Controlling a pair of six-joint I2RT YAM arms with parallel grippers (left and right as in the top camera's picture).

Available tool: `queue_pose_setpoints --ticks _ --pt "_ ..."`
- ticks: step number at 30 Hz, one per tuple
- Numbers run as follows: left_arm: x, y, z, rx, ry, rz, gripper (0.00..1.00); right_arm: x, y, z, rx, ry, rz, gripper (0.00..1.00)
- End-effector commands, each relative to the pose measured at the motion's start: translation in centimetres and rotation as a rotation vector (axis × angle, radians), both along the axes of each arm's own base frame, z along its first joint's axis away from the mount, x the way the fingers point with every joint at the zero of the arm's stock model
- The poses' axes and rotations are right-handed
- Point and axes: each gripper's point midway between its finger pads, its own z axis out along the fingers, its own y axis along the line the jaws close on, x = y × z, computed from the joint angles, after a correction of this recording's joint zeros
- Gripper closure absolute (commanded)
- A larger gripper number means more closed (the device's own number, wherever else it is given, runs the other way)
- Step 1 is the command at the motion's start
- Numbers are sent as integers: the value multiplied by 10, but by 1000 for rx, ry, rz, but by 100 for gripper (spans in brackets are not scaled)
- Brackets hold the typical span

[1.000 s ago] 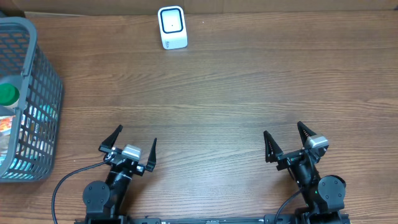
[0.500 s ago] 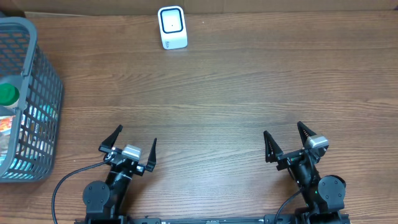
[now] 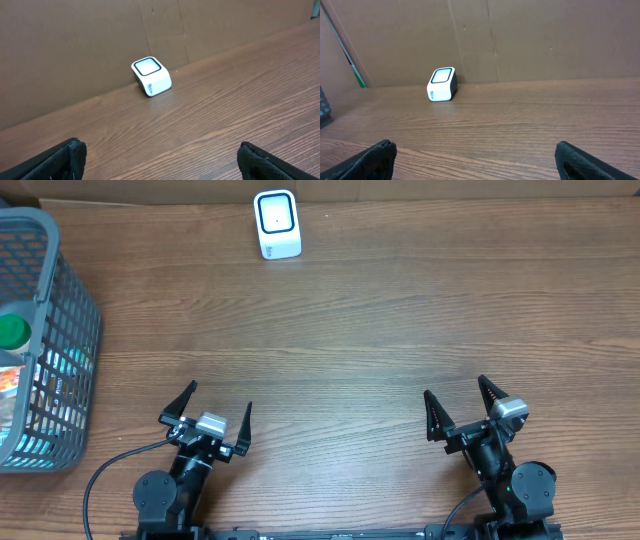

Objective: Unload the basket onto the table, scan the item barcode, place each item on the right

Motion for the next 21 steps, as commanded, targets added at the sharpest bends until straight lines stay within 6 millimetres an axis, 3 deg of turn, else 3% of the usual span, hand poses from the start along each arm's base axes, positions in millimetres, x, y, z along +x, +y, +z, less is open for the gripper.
queue_pose_setpoints --ticks 1,12,21 --pt "0 2 1 11 -12 11 0 0 0 -3 1 0 -1 0" --pt "0 1 0 9 -11 6 0 0 0 -3 1 0 -1 0" --pt "0 2 2 -128 27 15 0 0 0 -3 1 0 -1 0"
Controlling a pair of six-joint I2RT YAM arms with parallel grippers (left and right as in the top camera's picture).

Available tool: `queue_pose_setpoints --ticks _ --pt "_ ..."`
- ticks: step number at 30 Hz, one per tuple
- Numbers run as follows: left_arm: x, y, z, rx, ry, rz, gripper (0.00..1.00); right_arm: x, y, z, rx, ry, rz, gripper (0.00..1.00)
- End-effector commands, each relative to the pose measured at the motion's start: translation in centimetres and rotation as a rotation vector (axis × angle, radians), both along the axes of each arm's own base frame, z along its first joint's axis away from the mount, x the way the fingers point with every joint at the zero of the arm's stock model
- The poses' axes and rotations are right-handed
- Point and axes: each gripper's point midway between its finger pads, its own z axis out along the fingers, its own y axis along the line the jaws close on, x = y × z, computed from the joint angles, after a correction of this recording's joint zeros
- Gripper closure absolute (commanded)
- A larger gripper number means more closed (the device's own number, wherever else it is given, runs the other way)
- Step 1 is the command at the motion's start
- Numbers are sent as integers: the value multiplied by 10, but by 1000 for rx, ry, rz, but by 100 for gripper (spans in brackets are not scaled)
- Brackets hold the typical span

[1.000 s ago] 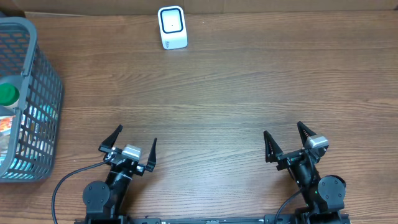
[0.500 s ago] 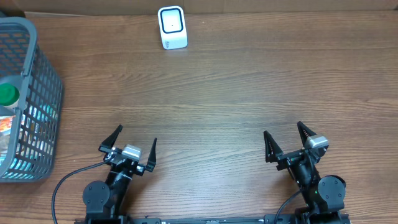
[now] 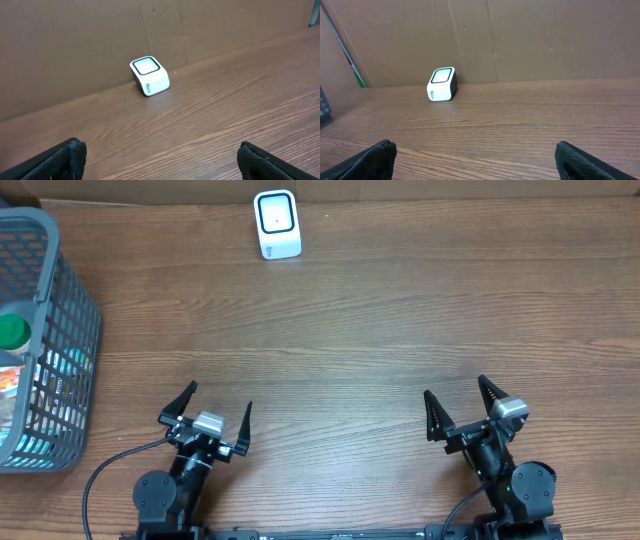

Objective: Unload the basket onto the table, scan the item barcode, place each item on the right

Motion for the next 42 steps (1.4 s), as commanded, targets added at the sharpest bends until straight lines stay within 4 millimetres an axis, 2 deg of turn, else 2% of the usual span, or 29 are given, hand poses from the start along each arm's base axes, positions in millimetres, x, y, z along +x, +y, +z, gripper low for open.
queue_pose_setpoints --ticks 1,5,8,15,17,22,29,32,36,42 --pt "0 2 2 -82 13 13 0 0 0 -3 0 0 -1 0" --pt "-1 2 11 -135 18 14 0 0 0 -3 0 0 -1 0" --pt "-3 2 25 -155 16 15 0 0 0 -3 0 0 -1 0" --pt "0 1 72 -156 89 15 0 0 0 -3 0 0 -1 0" --pt "4 -6 92 -172 132 -21 0 0 0 -3 0 0 -1 0" --pt "17 -12 139 -206 308 -44 0 0 0 -3 0 0 -1 0" --pt "40 -12 189 -176 611 -25 1 0 0 -3 0 0 -1 0" --pt "49 -13 205 -184 710 -27 0 0 0 -3 0 0 -1 0" --pt "65 -16 202 -212 806 -27 1 0 0 -3 0 0 -1 0" --pt "96 -19 171 -243 909 -33 0 0 0 -3 0 0 -1 0"
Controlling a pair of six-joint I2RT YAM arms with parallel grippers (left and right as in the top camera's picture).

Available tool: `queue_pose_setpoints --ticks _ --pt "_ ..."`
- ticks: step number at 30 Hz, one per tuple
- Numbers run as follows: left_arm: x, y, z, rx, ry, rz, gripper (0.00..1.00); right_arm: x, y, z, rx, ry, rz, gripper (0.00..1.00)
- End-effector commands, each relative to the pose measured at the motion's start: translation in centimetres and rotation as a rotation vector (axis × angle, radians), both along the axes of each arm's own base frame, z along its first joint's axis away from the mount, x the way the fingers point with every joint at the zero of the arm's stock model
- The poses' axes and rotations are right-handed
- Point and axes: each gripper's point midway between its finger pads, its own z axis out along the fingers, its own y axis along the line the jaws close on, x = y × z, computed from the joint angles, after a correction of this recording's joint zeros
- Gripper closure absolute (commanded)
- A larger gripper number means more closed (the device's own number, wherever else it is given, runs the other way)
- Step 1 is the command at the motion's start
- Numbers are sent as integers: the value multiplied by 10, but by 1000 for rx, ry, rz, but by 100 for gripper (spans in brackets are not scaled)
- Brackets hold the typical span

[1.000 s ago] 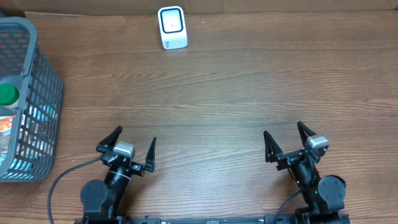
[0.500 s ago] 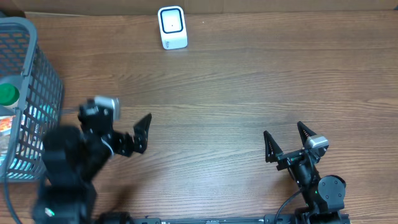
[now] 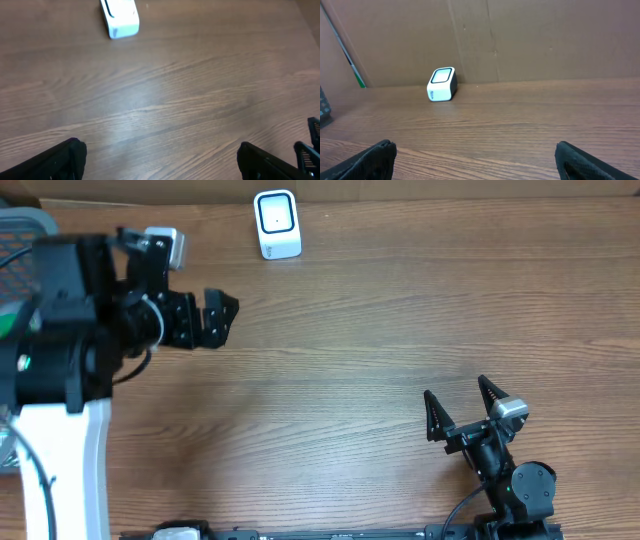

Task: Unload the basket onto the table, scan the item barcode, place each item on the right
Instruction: 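Swing the left gripper over the grey basket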

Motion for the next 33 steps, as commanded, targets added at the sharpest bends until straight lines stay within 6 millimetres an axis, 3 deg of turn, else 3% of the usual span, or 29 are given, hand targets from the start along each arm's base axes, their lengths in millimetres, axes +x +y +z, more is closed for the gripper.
queue_pose_setpoints --ticks 1,6,13,17,20,27,33 --pt "16 -4 -9 -40 40 -3 0 0 0 -3 0 0 0 0" --pt "38 16 -5 -81 31 151 4 0 0 -3 1 0 -1 0" --pt "44 92 43 -161 -71 444 9 0 0 -3 0 0 -1 0" --pt "31 144 66 -159 -129 595 9 0 0 -3 0 0 -1 0" --pt "19 180 71 -151 -145 709 10 0 0 -3 0 0 0 0" --pt "-18 259 60 -95 -112 1019 11 0 0 -3 0 0 -1 0" --pt "-53 303 44 -39 -46 1211 13 0 0 -3 0 0 -1 0"
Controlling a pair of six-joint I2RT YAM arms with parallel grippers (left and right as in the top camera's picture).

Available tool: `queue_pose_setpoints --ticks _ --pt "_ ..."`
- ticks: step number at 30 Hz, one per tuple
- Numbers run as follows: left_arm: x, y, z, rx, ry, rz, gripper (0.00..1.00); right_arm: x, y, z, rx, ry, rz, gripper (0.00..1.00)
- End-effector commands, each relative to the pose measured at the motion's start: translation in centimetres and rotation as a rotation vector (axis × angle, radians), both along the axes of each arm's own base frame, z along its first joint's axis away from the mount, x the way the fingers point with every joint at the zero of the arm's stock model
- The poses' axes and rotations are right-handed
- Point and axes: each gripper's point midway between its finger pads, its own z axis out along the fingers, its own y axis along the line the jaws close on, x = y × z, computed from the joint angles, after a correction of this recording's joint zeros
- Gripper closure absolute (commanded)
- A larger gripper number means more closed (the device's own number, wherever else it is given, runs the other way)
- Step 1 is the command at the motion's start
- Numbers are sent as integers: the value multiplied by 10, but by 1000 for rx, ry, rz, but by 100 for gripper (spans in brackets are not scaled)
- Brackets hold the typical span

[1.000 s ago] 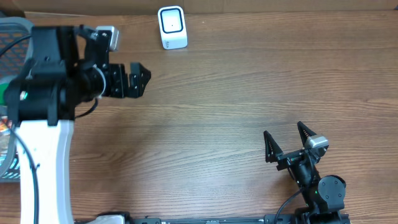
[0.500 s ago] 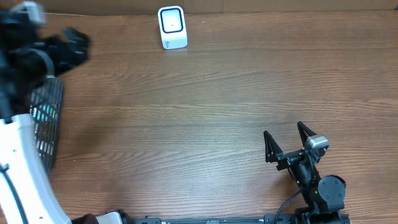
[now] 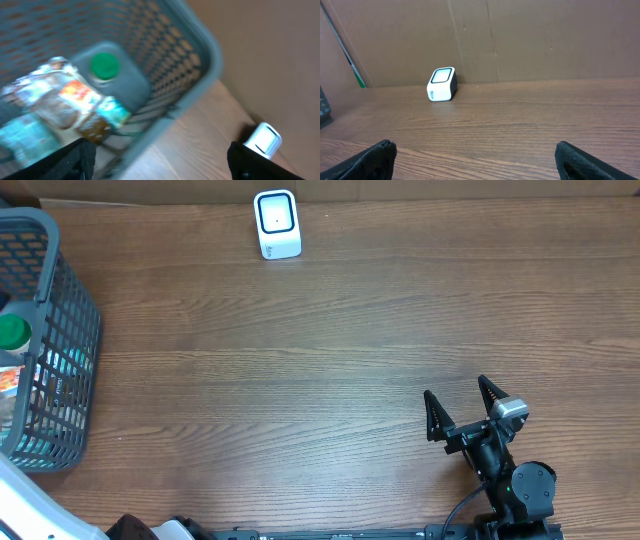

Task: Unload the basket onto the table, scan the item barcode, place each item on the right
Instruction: 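Swing the left gripper over the grey basket, then grasp the orange snack pack in the basket with the left gripper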

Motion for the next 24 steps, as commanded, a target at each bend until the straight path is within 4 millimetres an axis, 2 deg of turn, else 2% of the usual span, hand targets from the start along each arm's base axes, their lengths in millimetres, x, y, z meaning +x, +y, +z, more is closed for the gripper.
queue_pose_setpoints --ticks 1,4,7,10,14,17,24 --pt "-19 25 -4 19 51 126 14 0 0 -3 1 -1 -1 0" --pt "-28 41 -21 17 131 192 20 0 0 -3 1 -1 -1 0" --pt "-36 58 -43 0 227 283 22 0 0 -3 1 0 -1 0" --pt "-31 70 -69 -39 298 304 24 0 0 -3 1 -1 -1 0" --pt "-23 79 -93 -78 350 298 26 0 0 -3 1 0 -1 0" --pt "-19 82 -103 -94 369 294 27 0 0 -3 1 0 -1 0" --pt "-18 83 -104 -96 371 293 27 0 0 -3 1 -1 -1 0"
